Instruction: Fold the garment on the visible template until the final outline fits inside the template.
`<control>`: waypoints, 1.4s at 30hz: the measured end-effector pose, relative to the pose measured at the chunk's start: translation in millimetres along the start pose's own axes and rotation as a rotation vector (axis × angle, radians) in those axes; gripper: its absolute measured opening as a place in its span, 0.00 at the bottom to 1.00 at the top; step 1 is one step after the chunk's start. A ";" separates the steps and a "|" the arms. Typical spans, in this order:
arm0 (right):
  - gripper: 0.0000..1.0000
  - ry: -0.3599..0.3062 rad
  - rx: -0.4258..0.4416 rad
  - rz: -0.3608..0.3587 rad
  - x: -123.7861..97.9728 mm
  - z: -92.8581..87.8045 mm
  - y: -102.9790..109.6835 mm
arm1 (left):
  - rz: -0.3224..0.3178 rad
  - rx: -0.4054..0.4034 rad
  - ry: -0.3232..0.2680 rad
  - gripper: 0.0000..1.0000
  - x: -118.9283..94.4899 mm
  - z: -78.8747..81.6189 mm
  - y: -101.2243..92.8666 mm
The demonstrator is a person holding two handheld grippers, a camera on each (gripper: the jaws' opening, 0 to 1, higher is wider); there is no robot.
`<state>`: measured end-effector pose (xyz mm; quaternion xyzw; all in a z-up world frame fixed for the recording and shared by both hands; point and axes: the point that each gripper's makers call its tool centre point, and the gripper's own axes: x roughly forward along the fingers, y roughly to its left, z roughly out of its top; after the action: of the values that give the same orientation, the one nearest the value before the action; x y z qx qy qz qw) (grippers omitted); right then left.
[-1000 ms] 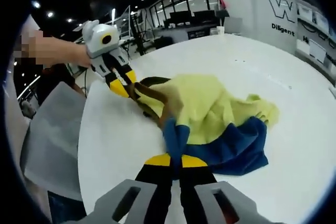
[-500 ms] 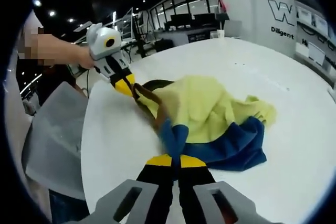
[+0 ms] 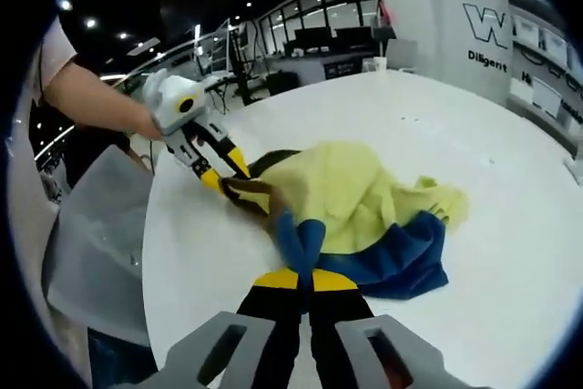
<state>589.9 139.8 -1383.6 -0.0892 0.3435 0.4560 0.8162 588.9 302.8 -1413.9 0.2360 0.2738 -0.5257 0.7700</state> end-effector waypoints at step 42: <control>0.00 -0.029 0.058 0.548 -125.9 43.6 93.2 | -0.123 -0.346 -0.316 0.00 -120.6 132.4 -13.2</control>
<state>491.9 126.8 -1254.4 0.0367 0.3560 0.6510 0.6694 563.5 294.1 -1236.3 -0.0019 0.2497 -0.5474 0.7988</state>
